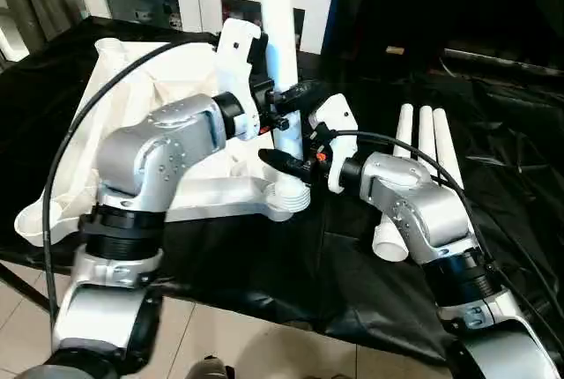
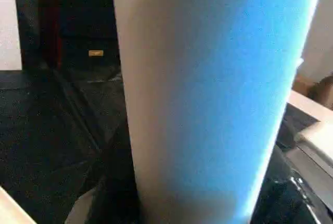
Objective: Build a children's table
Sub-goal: Pick table leg
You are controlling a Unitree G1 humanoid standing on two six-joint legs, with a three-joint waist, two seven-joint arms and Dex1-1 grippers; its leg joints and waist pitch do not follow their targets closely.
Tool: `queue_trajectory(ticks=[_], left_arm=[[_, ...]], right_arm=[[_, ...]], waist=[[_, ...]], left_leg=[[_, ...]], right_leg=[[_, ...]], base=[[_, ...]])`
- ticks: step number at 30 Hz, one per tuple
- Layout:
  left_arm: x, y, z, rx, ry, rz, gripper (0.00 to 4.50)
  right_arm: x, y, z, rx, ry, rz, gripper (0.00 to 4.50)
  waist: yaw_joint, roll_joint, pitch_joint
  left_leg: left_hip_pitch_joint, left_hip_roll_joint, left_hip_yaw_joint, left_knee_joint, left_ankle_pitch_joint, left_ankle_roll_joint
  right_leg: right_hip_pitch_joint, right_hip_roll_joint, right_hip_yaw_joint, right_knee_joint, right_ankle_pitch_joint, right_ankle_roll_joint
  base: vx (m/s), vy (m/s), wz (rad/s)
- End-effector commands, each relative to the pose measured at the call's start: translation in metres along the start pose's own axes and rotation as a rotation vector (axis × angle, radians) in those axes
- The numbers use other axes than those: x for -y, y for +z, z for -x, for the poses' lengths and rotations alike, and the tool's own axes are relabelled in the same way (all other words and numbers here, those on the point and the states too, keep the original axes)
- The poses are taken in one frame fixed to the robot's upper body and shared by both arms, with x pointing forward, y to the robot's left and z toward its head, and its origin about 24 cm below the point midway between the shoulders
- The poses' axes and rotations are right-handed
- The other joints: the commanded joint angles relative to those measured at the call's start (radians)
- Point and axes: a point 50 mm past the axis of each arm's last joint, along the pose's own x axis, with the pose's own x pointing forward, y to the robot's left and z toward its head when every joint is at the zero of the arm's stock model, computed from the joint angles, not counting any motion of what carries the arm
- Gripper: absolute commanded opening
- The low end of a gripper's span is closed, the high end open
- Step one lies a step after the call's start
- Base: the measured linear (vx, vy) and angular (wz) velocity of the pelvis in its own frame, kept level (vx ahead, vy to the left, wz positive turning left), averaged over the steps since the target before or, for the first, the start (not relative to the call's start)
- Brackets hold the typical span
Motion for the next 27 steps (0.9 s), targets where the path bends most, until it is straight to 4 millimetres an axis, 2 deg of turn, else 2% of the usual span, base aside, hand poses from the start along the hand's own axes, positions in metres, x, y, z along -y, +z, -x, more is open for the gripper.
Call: queue_trajectory(ticks=[1, 3, 5, 7, 8, 10, 14, 18, 21, 25, 27], left_arm=[[0.008, 0.01, 0.002, 0.037, -0.078, 0.005, 2.54], [0.007, 0.011, 0.003, 0.049, -0.092, 0.01, 2.57], [0.007, 0.011, 0.01, 0.08, -0.171, 0.001, 2.87], [0.009, 0.01, 0.016, 0.103, -0.235, -0.014, 2.96], [0.011, 0.008, 0.019, 0.101, -0.281, -0.003, 3.16], [0.013, 0.006, 0.026, 0.106, -0.35, 0.031, 3.27], [0.009, 0.009, 0.03, 0.145, -0.377, 0.083, 3.27], [0.005, 0.003, 0.029, 0.109, -0.38, 0.082, 3.27], [0.005, 0.002, 0.029, 0.101, -0.385, 0.074, 3.27], [0.008, 0.004, 0.029, 0.117, -0.413, 0.079, 3.27], [0.009, 0.006, 0.029, 0.125, -0.428, 0.09, 3.1]], right_arm=[[0.001, 0.01, 0.008, 0.05, 0.046, 0.006, 1.94], [-0.001, 0.011, 0.011, 0.06, 0.081, 0.004, 1.93], [-0.005, 0.016, 0.022, 0.102, 0.185, -0.019, 1.9], [-0.006, 0.021, 0.028, 0.134, 0.232, -0.033, 1.88], [-0.006, 0.023, 0.032, 0.148, 0.256, -0.046, 1.88], [-0.005, 0.031, 0.042, 0.191, 0.322, -0.091, 1.87], [-0.007, 0.039, 0.053, 0.233, 0.414, -0.138, 1.86], [-0.013, 0.033, 0.058, 0.171, 0.484, -0.131, 1.86], [-0.015, 0.029, 0.059, 0.147, 0.499, -0.135, 1.86], [-0.019, 0.026, 0.06, 0.118, 0.526, -0.149, 1.86], [-0.019, 0.025, 0.06, 0.107, 0.533, -0.157, 1.86]], waist=[[0.0, 0.012, -0.081], [0.0, 0.012, -0.079], [0.005, 0.01, -0.079], [0.006, 0.01, -0.08], [0.004, 0.01, -0.079], [0.004, 0.012, -0.078], [0.006, 0.013, -0.077], [0.008, 0.008, -0.077], [0.011, 0.007, -0.078], [0.011, 0.007, -0.08], [0.011, 0.007, -0.081]], left_leg=[[0.022, 0.067, -0.027, -0.087, -0.189, -0.046], [0.019, 0.069, -0.028, -0.089, -0.188, -0.044], [0.021, 0.069, -0.027, -0.088, -0.193, -0.029], [0.019, 0.071, -0.029, -0.088, -0.19, -0.021], [0.019, 0.071, -0.028, -0.089, -0.191, -0.021], [0.022, 0.07, -0.027, -0.088, -0.209, -0.025], [0.023, 0.07, -0.027, -0.088, -0.22, -0.029], [0.021, 0.07, -0.028, -0.088, -0.216, -0.037], [0.02, 0.069, -0.028, -0.088, -0.204, -0.036], [0.019, 0.07, -0.028, -0.086, -0.181, -0.033], [0.018, 0.069, -0.028, -0.085, -0.173, -0.03]], right_leg=[[0.053, -0.073, 0.054, -0.066, -0.17, -0.194], [0.054, -0.073, 0.054, -0.065, -0.166, -0.197], [0.056, -0.075, 0.055, -0.069, -0.172, -0.197], [0.057, -0.076, 0.055, -0.067, -0.173, -0.199], [0.054, -0.075, 0.054, -0.068, -0.177, -0.203], [0.055, -0.075, 0.055, -0.068, -0.207, -0.209], [0.051, -0.075, 0.053, -0.071, -0.233, -0.213], [0.051, -0.076, 0.053, -0.076, -0.275, -0.184], [0.051, -0.076, 0.054, -0.075, -0.267, -0.178], [0.053, -0.076, 0.053, -0.069, -0.231, -0.194], [0.054, -0.075, 0.052, -0.068, -0.217, -0.199]], base=[[0.0, 0.0, 0.0], [0.0, 0.0, 0.0], [0.0, 0.0, 0.0], [0.0, 0.0, 0.0], [0.0, 0.0, 0.0], [0.0, 0.0, 0.0], [0.0, 0.0, 0.0], [0.0, 0.0, 0.0], [0.0, 0.0, 0.0], [0.0, 0.0, 0.0], [0.0, 0.0, 0.0]])
